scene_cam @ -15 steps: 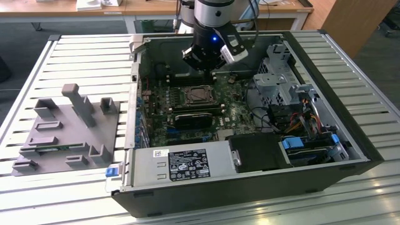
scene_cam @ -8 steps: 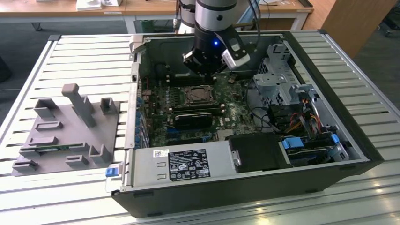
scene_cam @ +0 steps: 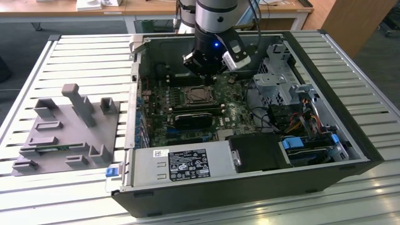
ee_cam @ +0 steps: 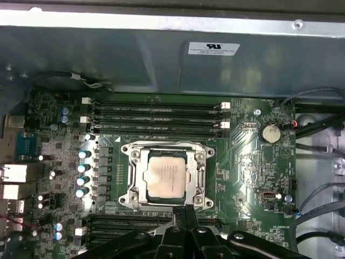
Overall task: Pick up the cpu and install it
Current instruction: 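Install the second cpu locking lever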
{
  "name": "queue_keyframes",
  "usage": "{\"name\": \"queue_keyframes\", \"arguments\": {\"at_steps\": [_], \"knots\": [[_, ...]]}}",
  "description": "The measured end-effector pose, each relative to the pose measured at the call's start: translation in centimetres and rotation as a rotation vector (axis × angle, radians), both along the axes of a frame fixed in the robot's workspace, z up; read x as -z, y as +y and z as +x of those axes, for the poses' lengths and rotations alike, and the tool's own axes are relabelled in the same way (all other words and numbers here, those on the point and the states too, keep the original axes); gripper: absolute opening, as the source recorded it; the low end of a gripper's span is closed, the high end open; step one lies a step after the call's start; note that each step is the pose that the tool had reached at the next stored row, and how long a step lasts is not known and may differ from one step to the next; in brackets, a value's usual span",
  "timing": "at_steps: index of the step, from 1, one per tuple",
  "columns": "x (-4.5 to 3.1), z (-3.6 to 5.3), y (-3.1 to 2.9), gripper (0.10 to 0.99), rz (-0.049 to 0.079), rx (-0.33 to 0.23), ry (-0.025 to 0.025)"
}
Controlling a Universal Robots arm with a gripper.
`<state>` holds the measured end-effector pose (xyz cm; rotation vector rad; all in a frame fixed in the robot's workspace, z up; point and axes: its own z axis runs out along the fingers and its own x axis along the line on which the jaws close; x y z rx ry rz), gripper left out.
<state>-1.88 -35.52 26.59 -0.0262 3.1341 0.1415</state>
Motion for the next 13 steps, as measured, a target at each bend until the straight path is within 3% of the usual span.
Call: {"name": "queue_keyframes", "arguments": {"at_steps": [2, 8, 13], "knots": [[-0.01, 0.01, -0.01, 0.106, 0.000, 0.000, 0.0029], [-0.01, 0.02, -0.19, 0.106, 0.000, 0.000, 0.0040], [0.25, 0.02, -0.91, 0.106, 0.000, 0.000, 0.0128]]}}
